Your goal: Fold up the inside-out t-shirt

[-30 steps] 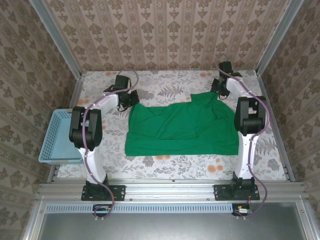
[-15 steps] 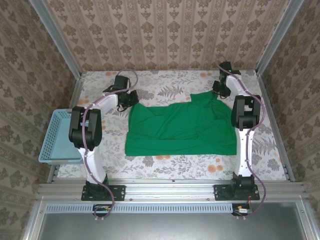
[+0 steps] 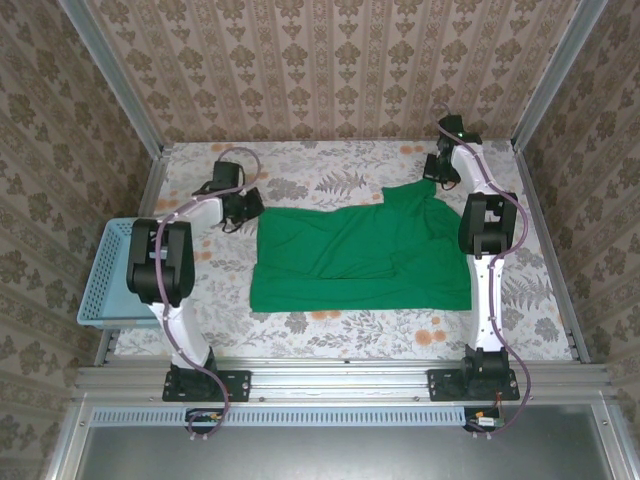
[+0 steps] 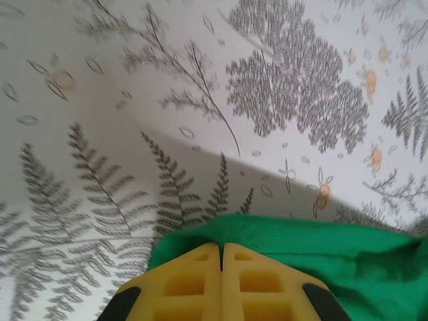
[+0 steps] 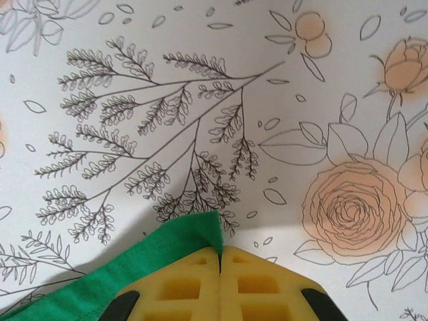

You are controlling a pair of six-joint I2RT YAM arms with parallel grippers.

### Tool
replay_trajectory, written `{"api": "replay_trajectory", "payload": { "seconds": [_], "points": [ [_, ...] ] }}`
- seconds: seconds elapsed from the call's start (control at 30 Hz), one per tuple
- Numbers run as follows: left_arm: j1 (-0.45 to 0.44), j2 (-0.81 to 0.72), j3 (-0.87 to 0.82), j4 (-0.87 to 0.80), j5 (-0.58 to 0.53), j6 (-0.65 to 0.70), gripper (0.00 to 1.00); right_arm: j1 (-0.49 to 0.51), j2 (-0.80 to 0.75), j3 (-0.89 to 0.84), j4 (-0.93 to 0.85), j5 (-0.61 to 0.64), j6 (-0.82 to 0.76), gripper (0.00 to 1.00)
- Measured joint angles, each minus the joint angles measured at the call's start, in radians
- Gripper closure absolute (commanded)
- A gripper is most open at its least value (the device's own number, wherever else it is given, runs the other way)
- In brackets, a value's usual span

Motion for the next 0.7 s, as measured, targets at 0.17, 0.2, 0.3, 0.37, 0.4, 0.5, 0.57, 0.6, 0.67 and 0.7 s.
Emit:
{"api": "replay_trajectory", "payload": {
  "seconds": [0.17,0.2,0.3,0.37,0.4,0.5,0.57,0.6,0.67,0.7],
  "points": [
    [0.034,-0.02,-0.004,0.06,0.034,0.0,1.0,0.0,-0.011,-0.002,0.03,0.0,-0.027,1.0],
    [0.037,-0.021,-0.005,0.068,0.039,0.0,1.0,0.0,-0.019,-0.006,0.037,0.002,-0.031,1.0],
    [0.05,-0.021,-0.005,0.082,0.055,0.0,1.0,0.0,-0.064,-0.027,0.063,0.029,-0.045,1.0],
    [0.058,-0.021,-0.005,0.084,0.062,0.0,1.0,0.001,-0.097,-0.041,0.084,0.046,-0.053,1.0],
    [0.062,-0.021,-0.005,0.084,0.064,0.0,1.0,0.001,-0.111,-0.046,0.093,0.051,-0.056,1.0],
    [0.067,-0.019,-0.005,0.084,0.069,0.0,1.0,0.001,-0.144,-0.061,0.133,0.055,-0.061,1.0],
    [0.069,-0.015,-0.005,0.083,0.07,0.0,1.0,0.002,-0.152,-0.062,0.159,0.054,-0.064,1.0],
    [0.069,-0.014,-0.005,0.083,0.071,0.0,1.0,0.002,-0.152,-0.063,0.171,0.052,-0.065,1.0],
    [0.069,-0.01,-0.005,0.083,0.071,0.0,1.0,0.005,-0.152,-0.068,0.195,0.048,-0.072,1.0],
    [0.07,-0.008,-0.005,0.083,0.071,0.0,1.0,0.007,-0.152,-0.068,0.202,0.047,-0.078,1.0]
  ]
}}
